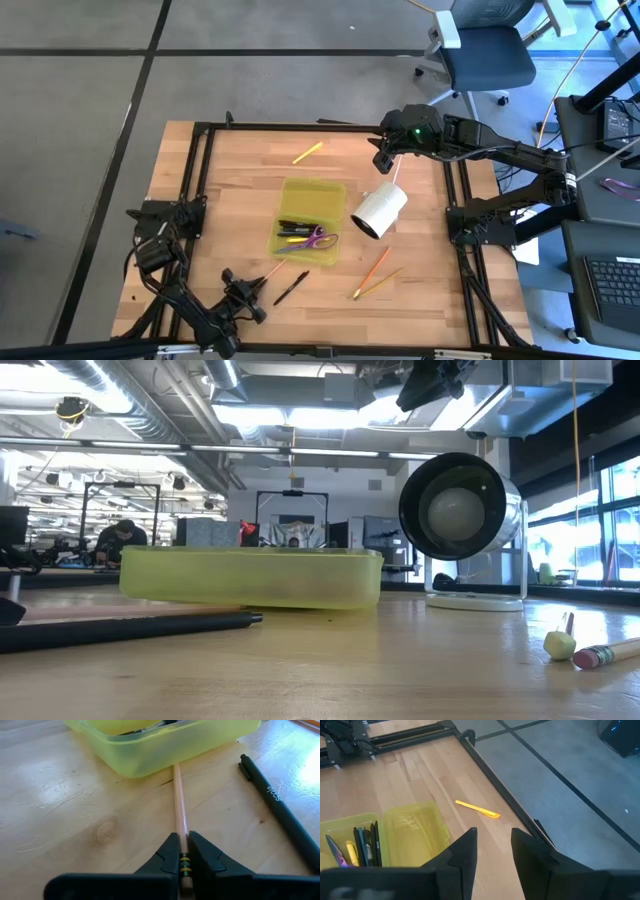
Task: Pick & place school supplies into a supply box
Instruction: Put the pink pencil into the yellow supply box
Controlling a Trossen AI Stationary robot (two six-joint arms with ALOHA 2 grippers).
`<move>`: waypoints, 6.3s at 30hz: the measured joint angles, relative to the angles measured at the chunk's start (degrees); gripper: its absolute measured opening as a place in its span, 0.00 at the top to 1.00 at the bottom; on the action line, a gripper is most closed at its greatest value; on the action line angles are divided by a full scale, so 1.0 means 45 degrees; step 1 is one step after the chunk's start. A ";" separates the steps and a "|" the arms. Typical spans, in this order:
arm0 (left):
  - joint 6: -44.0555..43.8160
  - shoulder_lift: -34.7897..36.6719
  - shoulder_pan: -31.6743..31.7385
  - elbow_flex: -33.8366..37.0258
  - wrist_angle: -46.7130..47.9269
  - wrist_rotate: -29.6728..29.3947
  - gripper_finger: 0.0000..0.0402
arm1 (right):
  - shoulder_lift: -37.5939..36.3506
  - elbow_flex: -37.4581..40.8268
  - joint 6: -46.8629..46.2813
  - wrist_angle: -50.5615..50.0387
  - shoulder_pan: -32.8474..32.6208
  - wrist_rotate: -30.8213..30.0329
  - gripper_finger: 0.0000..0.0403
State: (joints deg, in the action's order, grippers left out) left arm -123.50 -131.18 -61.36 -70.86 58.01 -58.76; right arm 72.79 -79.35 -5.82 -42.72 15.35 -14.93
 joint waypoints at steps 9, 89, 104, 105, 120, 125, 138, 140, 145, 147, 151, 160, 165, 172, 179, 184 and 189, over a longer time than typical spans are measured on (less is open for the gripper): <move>0.0019 -0.0125 0.0029 -0.1556 0.1509 0.0929 0.97 | 0.0005 0.0000 0.0036 0.0000 0.0000 0.0003 0.69; 1.6799 0.7862 0.4907 -0.2241 -0.2978 0.3243 0.97 | 0.0005 -0.0005 0.1116 -0.0207 0.0004 0.0013 0.69; 2.2537 1.0798 0.7572 -0.2231 -0.4467 0.3845 0.97 | 0.0005 -0.0005 0.1419 -0.1190 0.0000 0.0008 0.69; 2.2782 1.1018 0.7825 -0.2231 -0.4477 0.4076 0.97 | 0.0005 -0.0005 0.1448 -0.1190 0.0000 0.0006 0.69; 2.6078 1.2486 1.1822 -0.2219 -0.5900 0.8995 0.97 | 0.0005 -0.0005 0.1679 -0.1026 0.0004 0.0008 0.69; 2.6992 1.3004 1.3019 -0.2217 -0.5999 1.0766 0.97 | 0.0005 -0.0005 0.1094 -0.0940 0.0000 0.0003 0.69; 2.7957 1.4555 1.4800 -0.1166 -0.6839 1.2919 0.97 | 0.0005 -0.0005 -0.0441 -0.0942 0.0000 0.0003 0.69; 2.7757 1.4952 1.4962 -0.0001 -0.7960 1.2952 0.97 | 0.0005 -0.0005 -0.0658 -0.0942 0.0000 0.0003 0.69; 2.6809 1.6516 1.5187 0.3147 -1.0857 1.3309 0.97 | 0.0005 -0.0005 -0.0700 -0.0945 0.0003 0.0003 0.69; 2.6454 1.7087 1.5182 0.4230 -1.1434 1.3346 0.97 | 0.0005 -0.0005 -0.0699 -0.0942 0.0000 0.0003 0.69; 2.5765 1.7782 1.4732 0.5976 -1.2091 1.3286 0.97 | 0.0005 -0.0005 -0.0701 -0.0898 0.0005 -0.0001 0.69; 2.3298 1.7189 1.2643 0.8851 -1.4398 1.1381 0.97 | 0.0005 -0.0005 -0.1323 -0.0763 0.0000 -0.0001 0.69; 2.2297 1.6984 1.1103 0.9650 -1.5087 0.9582 0.97 | 0.0005 -0.0005 -0.1327 -0.0767 0.0000 -0.0001 0.69; 2.0780 1.5944 0.9744 1.0106 -1.5069 0.7104 0.97 | 0.0005 -0.0005 -0.1422 -0.0767 0.0002 -0.0006 0.69; 1.9311 1.4047 0.8917 1.0116 -1.5589 0.6013 0.97 | 0.0005 -0.0005 -0.1642 -0.0767 0.0000 -0.0006 0.69; 1.8805 1.2919 0.8621 1.0116 -1.6796 0.5968 0.97 | 0.0005 -0.0005 -0.1599 -0.0765 0.0002 -0.0006 0.69; 1.7845 1.1848 0.8398 1.0116 -1.6952 0.5902 0.97 | 0.0005 -0.0005 -0.1585 -0.0763 0.0005 -0.0006 0.69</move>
State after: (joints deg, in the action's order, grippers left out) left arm -43.20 -77.86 -23.57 -25.34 -18.27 -32.20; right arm 72.82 -79.37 -12.95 -46.15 15.38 -14.96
